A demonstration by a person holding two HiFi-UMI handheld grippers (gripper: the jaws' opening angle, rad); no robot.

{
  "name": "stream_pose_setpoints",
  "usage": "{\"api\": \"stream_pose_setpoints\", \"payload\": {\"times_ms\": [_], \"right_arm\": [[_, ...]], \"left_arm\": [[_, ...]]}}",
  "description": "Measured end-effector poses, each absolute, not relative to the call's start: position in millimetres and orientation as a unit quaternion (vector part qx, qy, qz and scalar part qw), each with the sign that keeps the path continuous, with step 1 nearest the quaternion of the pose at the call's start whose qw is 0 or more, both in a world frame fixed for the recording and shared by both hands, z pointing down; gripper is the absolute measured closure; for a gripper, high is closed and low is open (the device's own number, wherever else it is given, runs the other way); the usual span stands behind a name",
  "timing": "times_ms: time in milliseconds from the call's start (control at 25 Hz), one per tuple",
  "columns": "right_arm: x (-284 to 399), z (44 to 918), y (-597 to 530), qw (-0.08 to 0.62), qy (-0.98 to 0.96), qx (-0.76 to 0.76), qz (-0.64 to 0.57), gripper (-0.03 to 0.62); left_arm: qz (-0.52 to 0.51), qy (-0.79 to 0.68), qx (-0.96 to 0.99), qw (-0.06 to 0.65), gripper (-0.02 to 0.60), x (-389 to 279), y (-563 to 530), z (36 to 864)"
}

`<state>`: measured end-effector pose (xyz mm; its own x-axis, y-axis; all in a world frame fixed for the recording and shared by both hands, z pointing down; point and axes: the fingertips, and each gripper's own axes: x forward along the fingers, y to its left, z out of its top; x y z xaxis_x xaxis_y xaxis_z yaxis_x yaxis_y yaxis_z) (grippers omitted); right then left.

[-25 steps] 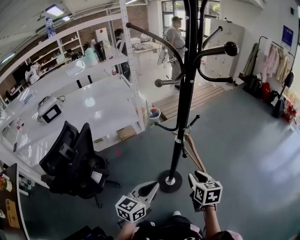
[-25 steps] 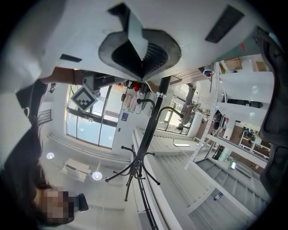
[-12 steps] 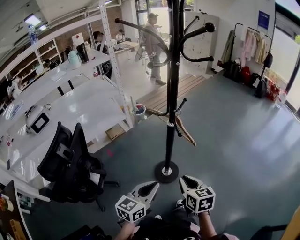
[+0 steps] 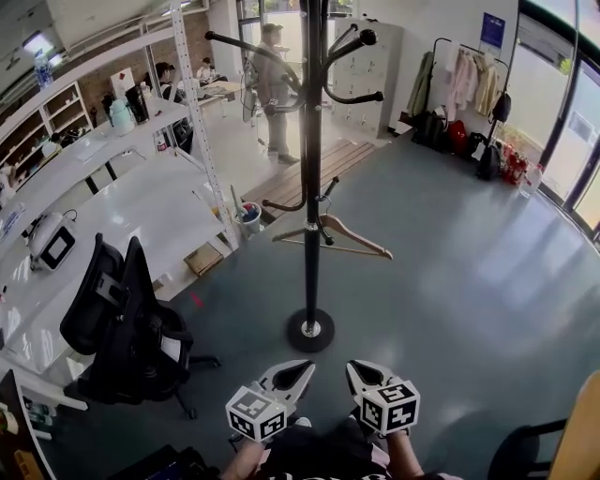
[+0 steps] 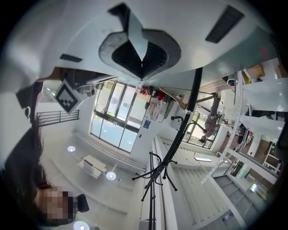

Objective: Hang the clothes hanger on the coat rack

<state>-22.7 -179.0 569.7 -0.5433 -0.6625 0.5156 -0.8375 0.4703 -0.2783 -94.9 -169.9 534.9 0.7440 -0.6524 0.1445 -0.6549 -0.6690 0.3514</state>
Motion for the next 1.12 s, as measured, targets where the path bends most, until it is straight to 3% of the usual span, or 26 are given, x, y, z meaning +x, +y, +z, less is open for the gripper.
{"api": "stream_pose_setpoints", "payload": {"times_ms": [440,840,1120], "right_arm": [[27.3,553.8,-113.1,0.178,-0.863,0.412,0.232,0.576],[105.2,565.7,-14.6,0.191,-0.871,0.396,0.220,0.576],[115.9,574.5,29.3,0.191,-0.877,0.377,0.230,0.576]], "left_arm": [[-0.014,-0.416,0.892,0.177,0.581,-57.5,-113.1,517.7],[-0.007,-0.438,0.873,0.216,0.581,20.4,-6.7,552.9],[0.006,-0.442,0.872,0.210,0.581,40.5,37.6,549.4]]}}
